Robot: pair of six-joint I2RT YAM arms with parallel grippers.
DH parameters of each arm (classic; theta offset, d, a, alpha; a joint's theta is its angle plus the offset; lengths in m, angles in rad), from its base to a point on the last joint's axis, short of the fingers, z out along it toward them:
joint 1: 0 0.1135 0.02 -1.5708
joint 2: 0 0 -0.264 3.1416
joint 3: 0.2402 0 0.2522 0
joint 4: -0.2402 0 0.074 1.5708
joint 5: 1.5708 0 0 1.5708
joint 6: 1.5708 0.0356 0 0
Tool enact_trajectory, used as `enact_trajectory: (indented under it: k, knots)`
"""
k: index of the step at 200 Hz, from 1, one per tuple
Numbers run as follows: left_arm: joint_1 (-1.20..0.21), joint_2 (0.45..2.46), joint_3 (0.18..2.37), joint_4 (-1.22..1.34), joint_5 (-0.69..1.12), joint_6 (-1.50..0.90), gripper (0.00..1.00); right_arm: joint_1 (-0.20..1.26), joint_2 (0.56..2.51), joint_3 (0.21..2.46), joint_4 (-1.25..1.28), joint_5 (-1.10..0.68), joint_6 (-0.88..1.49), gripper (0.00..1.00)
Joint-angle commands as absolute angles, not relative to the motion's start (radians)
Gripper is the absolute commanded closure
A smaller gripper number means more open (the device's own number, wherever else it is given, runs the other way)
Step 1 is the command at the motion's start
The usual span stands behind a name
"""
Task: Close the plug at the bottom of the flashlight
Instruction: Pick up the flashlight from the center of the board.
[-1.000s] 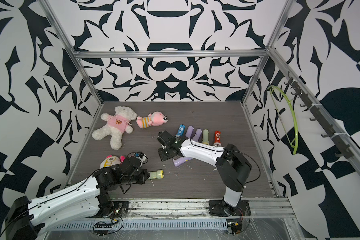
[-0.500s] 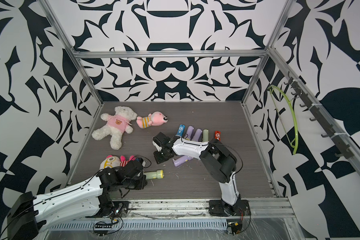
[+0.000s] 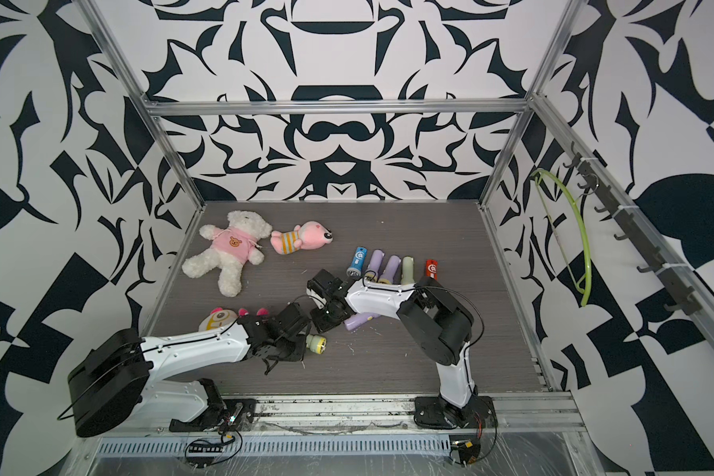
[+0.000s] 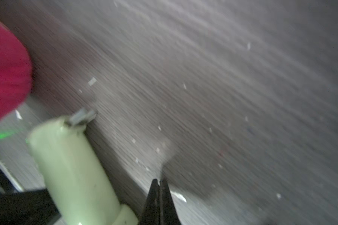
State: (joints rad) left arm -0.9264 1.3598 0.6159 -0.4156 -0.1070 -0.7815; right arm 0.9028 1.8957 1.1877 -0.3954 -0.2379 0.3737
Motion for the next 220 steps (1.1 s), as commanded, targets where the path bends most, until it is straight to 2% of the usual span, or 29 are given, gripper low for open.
enact_trajectory:
  k: [1, 30, 62, 88, 134, 175, 195, 220]
  knots:
    - [-0.865, 1.417, 0.629, -0.384, -0.109, -0.711, 0.89, 0.899, 1.821, 1.154, -0.408, -0.201, 0.359, 1.0]
    - [-0.791, 1.46, 0.663, -0.348, -0.088, -0.652, 0.88, 0.899, 1.77, 1.092, -0.373, -0.237, 0.387, 1.0]
    - [-0.727, 1.48, 0.722, -0.374, -0.075, -0.602, 0.69, 0.899, 1.718, 1.045, -0.29, -0.354, 0.441, 1.0]
    - [-0.678, 1.446, 0.75, -0.394, -0.062, -0.569, 0.64, 0.899, 1.685, 1.028, -0.281, -0.39, 0.443, 1.0]
    - [-0.66, 1.343, 0.765, -0.355, 0.02, -0.563, 0.6, 0.874, 1.549, 1.029, -0.433, -0.194, 0.389, 1.0]
    - [-0.679, 1.336, 0.774, -0.355, 0.081, -0.588, 0.6, 0.779, 1.389, 1.034, -0.544, -0.004, 0.391, 1.0]
    - [-0.719, 1.351, 0.792, -0.385, 0.073, -0.593, 0.58, 0.731, 1.328, 1.022, -0.556, 0.026, 0.406, 1.0]
    - [-0.745, 1.373, 0.793, -0.402, 0.041, -0.607, 0.56, 0.7, 1.27, 1.006, -0.533, 0.029, 0.416, 0.85]
